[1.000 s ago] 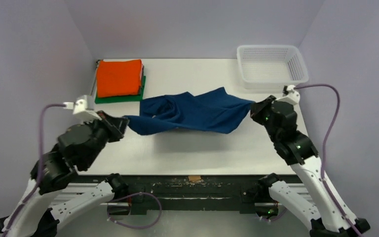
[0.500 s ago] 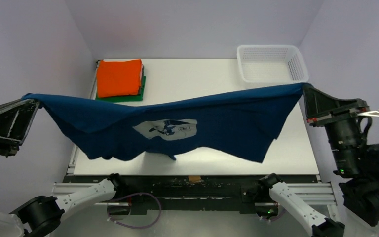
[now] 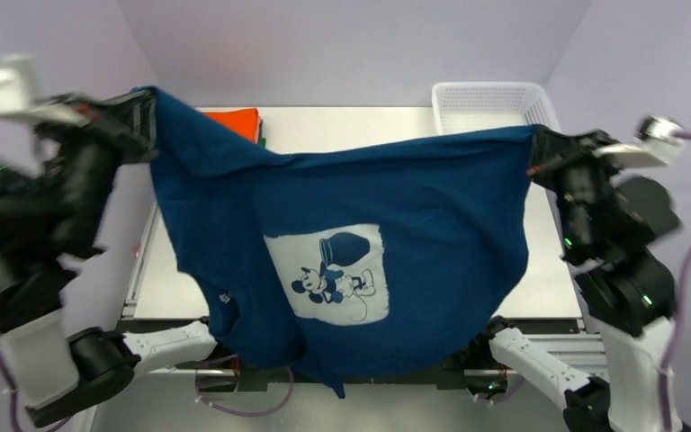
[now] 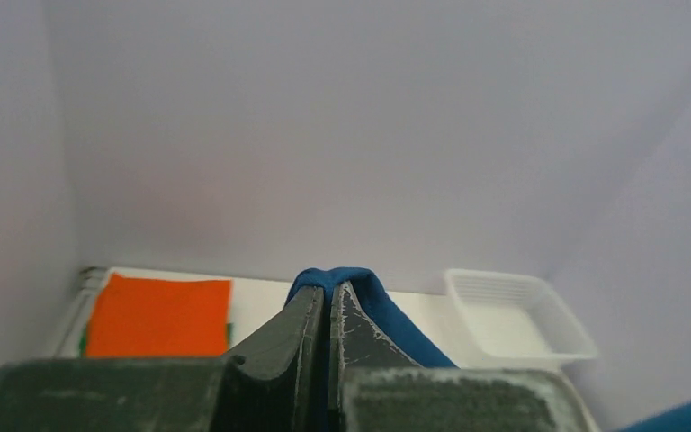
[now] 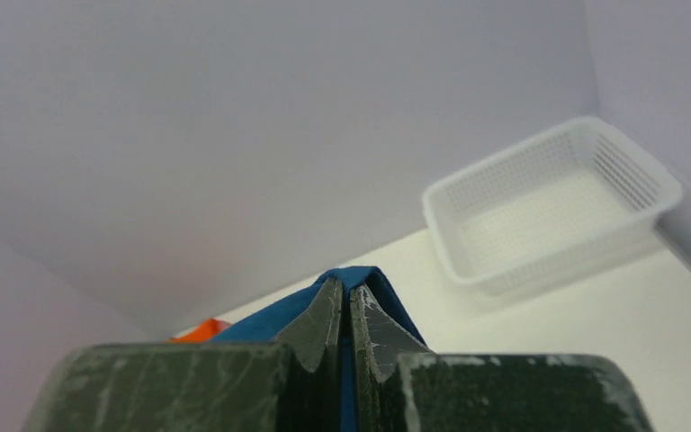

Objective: Fold and stack the t-shirts
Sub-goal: Flatten out the tshirt

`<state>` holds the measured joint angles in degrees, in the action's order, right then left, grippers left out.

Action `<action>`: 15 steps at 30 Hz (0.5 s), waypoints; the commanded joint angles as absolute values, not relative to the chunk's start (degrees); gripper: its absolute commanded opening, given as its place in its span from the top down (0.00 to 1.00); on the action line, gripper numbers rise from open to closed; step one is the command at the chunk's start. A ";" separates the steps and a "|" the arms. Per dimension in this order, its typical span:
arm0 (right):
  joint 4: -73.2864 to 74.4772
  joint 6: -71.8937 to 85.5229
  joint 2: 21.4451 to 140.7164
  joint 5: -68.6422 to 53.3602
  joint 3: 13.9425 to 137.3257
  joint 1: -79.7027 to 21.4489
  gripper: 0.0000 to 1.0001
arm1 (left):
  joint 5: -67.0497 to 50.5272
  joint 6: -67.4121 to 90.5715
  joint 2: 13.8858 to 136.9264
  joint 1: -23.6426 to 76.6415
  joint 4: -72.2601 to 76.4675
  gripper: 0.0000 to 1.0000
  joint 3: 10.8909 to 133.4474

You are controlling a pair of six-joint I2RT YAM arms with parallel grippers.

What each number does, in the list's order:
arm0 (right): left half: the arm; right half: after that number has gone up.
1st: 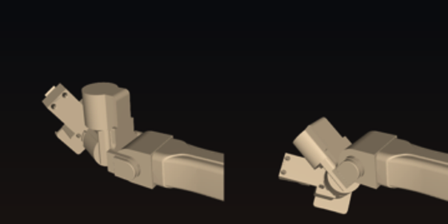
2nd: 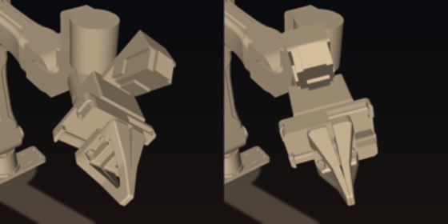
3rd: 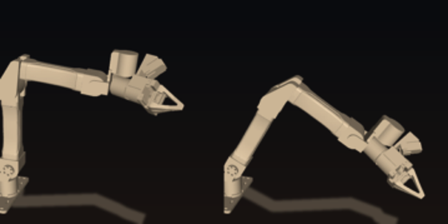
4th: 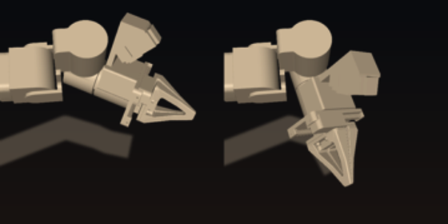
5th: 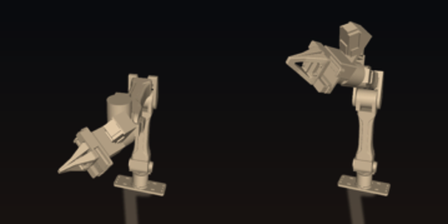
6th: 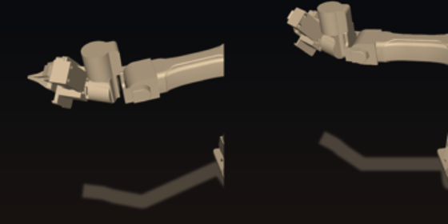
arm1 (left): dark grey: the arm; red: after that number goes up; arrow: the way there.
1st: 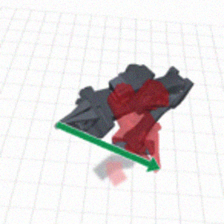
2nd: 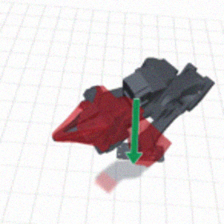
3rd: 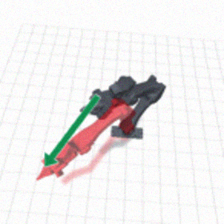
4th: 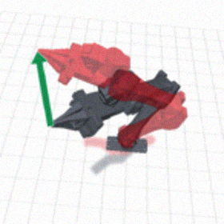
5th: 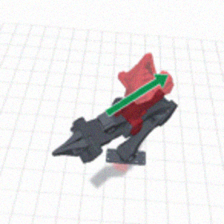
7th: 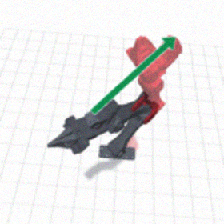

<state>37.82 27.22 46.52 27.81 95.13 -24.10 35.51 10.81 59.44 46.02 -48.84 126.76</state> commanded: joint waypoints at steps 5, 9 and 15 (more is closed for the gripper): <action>29.73 29.94 66.01 42.98 78.55 -19.80 1.00 | 33.23 11.37 83.75 22.91 -43.37 1.00 114.92; 20.35 33.02 78.93 35.76 70.36 -14.70 0.97 | 25.74 10.49 100.73 19.62 -39.05 0.88 112.87; 23.75 32.96 94.89 35.09 80.12 -12.98 0.63 | 23.19 15.49 125.85 17.73 -55.38 0.40 135.75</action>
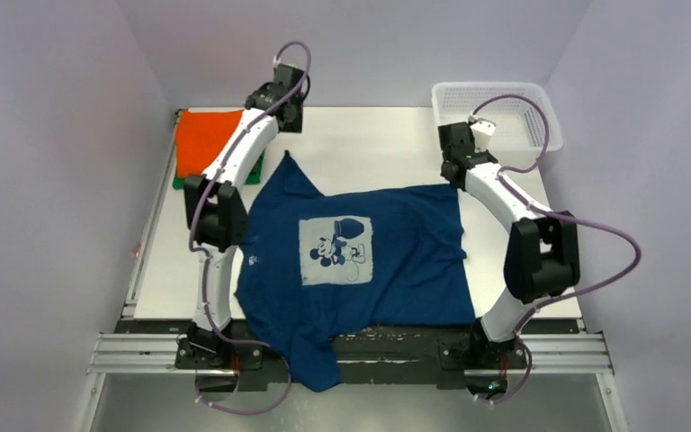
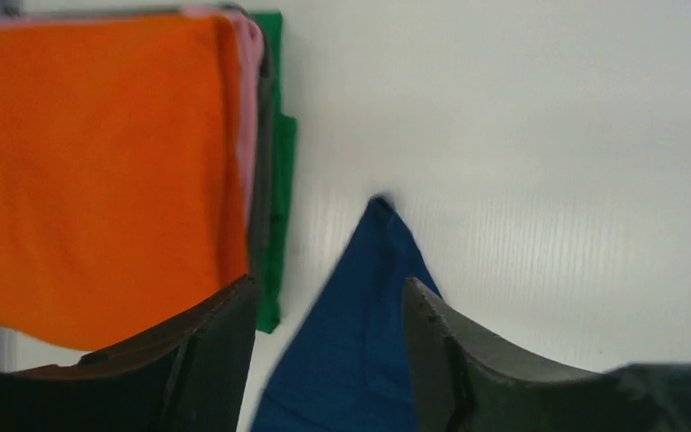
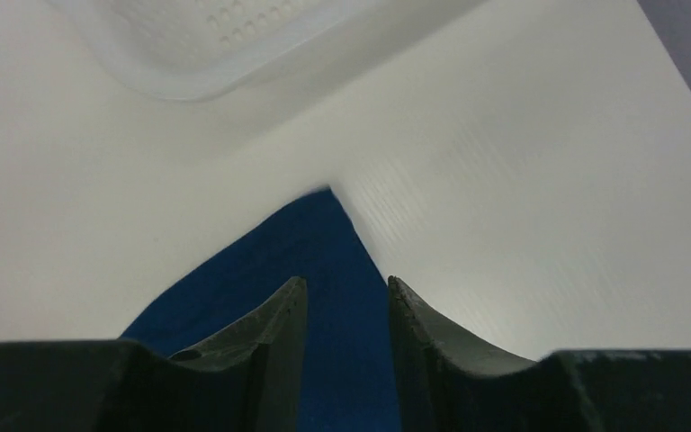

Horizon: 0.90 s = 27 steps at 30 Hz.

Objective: Fold and stack the t-shirts
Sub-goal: Flatten out the tshirt

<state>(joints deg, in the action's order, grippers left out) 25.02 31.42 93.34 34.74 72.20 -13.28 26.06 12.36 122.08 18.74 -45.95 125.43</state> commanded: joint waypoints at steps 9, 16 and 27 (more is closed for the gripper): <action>16.50 32.95 83.64 23.78 65.41 -13.70 0.46 | 11.19 21.09 109.10 17.76 -41.05 0.00 106.79; 6.88 32.62 78.82 8.03 49.55 -17.30 0.43 | 4.54 28.21 105.61 17.75 -34.22 0.00 92.70; 7.44 35.03 84.39 7.71 45.53 -17.75 0.42 | 0.45 35.84 115.52 14.83 -35.22 0.40 92.24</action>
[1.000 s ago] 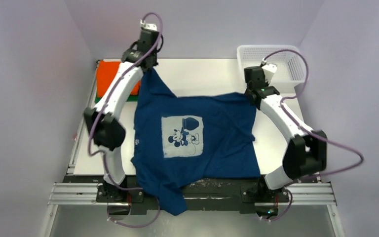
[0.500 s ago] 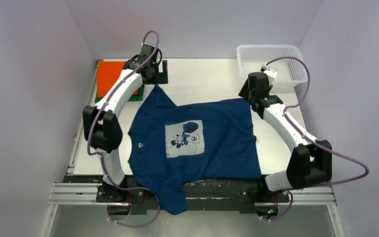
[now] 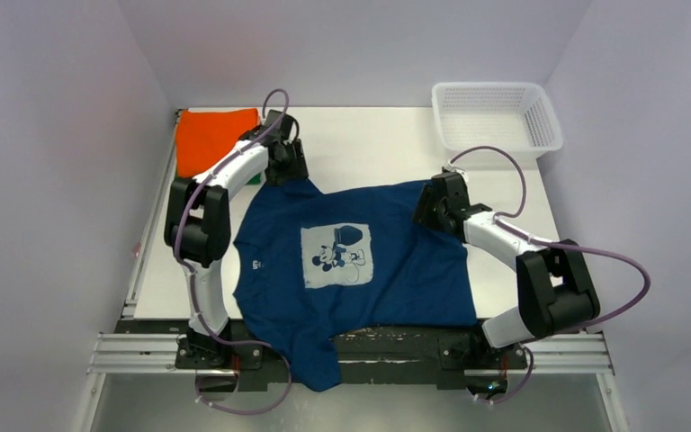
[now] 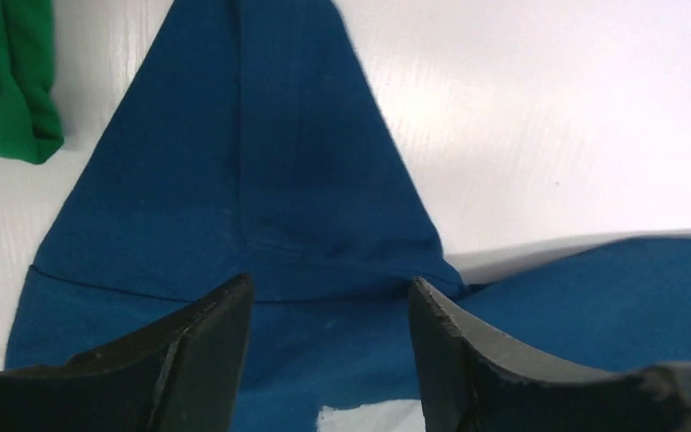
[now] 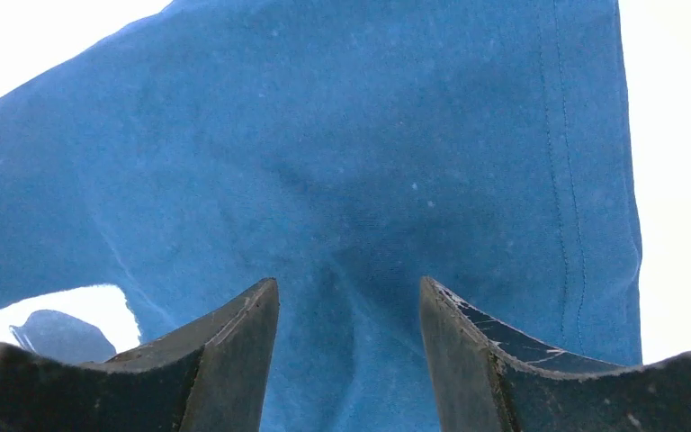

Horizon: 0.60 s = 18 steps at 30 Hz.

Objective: Fold and stack the t-shirts
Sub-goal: Flatten out the tshirt

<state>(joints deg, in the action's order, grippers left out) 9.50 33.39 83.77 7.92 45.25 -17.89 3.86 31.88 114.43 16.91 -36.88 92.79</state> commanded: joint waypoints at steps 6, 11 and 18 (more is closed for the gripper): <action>8.55 35.24 85.68 9.81 45.95 -17.75 0.42 | -1.56 37.43 117.00 13.58 -33.27 0.48 89.46; 8.99 35.20 86.96 10.52 46.38 -17.74 0.42 | -1.08 38.13 119.81 13.45 -33.96 0.50 90.91; 9.54 34.93 87.63 11.57 46.88 -17.68 0.43 | -1.28 39.11 123.29 13.01 -34.95 0.59 93.89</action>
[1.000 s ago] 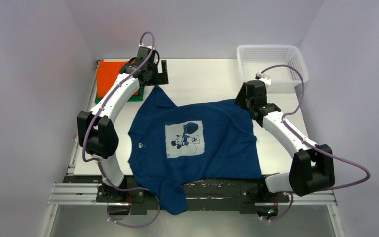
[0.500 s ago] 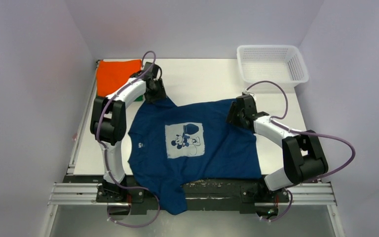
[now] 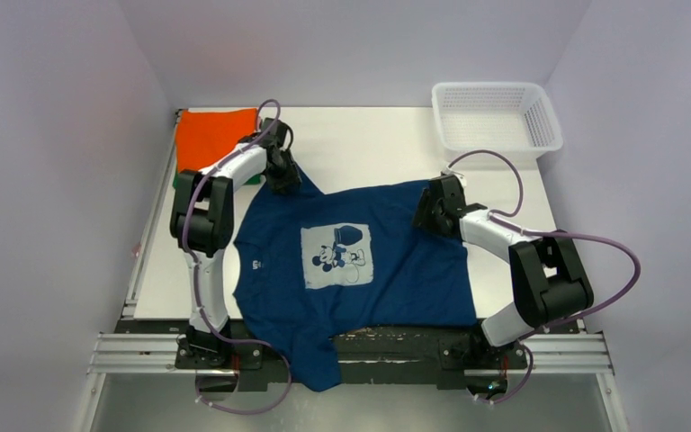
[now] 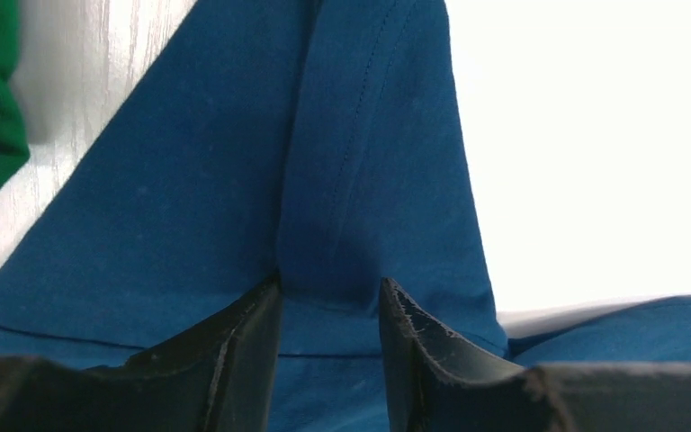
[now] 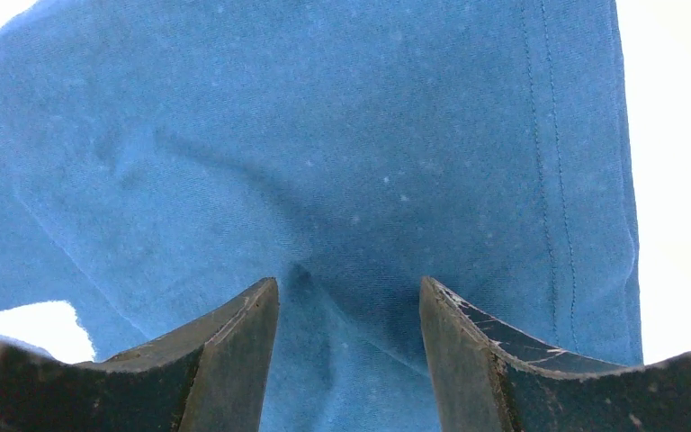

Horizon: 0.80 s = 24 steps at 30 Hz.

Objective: Fold and stack the t-shirts
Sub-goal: Flatten out the tshirt

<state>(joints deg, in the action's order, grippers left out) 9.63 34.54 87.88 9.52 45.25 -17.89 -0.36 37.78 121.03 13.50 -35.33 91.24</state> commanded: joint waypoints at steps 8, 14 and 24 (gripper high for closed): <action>10.03 34.77 88.69 12.29 47.60 -17.75 0.43 | -3.55 39.37 124.49 12.92 -34.80 0.76 97.17; 10.53 34.63 90.23 12.65 48.47 -17.73 0.43 | -6.61 39.95 122.78 12.98 -32.83 1.00 96.93; 11.03 34.54 90.83 13.00 49.00 -17.73 0.43 | -14.07 45.95 130.53 13.82 -28.94 1.00 108.32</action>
